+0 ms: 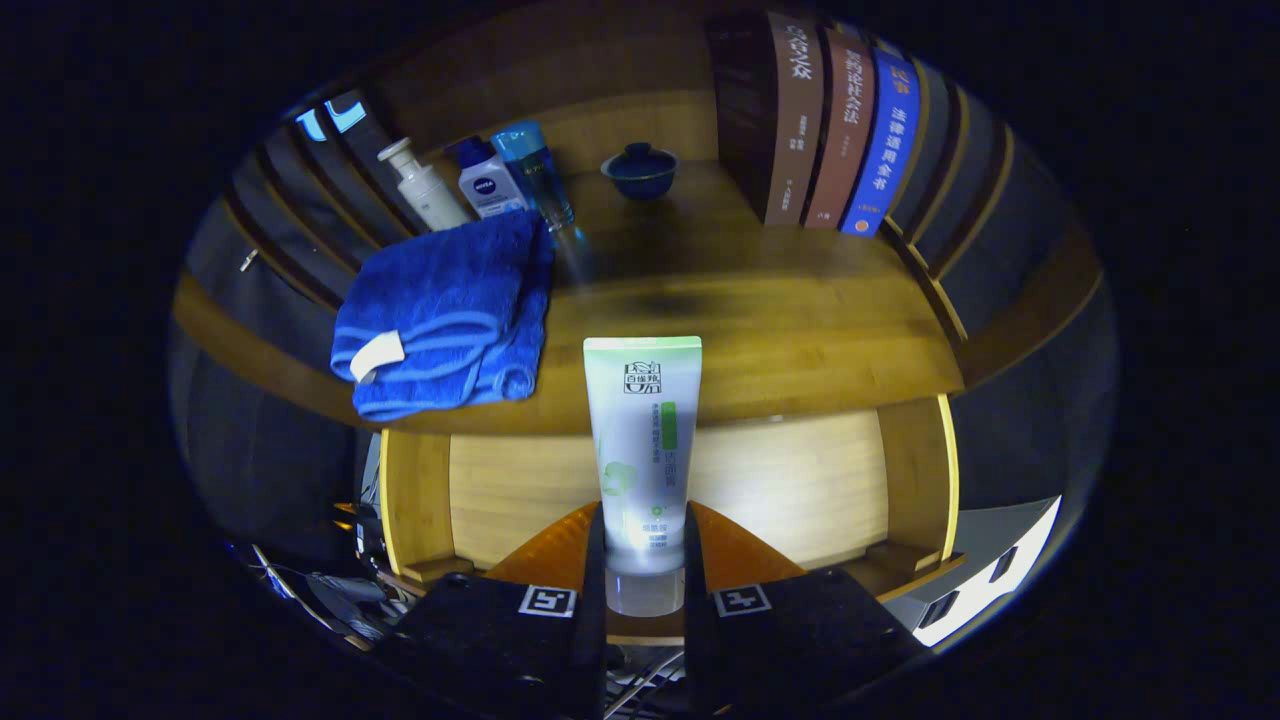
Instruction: Pull open the drawer, take out the items inside it, and place them on the countertop above the cabinet.
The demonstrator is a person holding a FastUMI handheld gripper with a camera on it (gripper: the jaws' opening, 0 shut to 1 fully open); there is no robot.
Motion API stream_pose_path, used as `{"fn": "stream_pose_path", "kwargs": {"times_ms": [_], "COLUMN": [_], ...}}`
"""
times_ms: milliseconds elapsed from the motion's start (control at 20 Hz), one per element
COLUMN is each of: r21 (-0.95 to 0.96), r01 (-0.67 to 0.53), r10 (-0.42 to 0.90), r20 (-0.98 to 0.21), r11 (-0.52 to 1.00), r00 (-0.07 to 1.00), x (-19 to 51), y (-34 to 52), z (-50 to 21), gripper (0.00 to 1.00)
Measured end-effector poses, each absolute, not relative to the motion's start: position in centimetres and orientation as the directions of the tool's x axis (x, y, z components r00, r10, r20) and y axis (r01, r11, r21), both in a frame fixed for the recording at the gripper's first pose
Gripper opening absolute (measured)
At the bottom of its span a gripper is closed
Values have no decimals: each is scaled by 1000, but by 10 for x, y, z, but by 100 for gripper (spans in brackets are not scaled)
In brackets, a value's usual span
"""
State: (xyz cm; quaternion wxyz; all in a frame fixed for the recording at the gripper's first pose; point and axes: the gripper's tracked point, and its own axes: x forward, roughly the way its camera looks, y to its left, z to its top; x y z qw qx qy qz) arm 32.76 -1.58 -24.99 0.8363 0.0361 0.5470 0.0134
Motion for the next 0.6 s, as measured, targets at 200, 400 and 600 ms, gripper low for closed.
{"fn": "stream_pose_path", "kwargs": {"times_ms": [200,400,600], "r21": [70,25,10], "r01": [25,4,29], "r10": [55,22,-1], "r20": [-917,-922,-933], "r11": [997,1000,1000], "r00": [396,386,359], "x": [371,404,420], "y": [-6,-4,-7], "z": [-250,-261,-275], "gripper": [35,35,35]}}
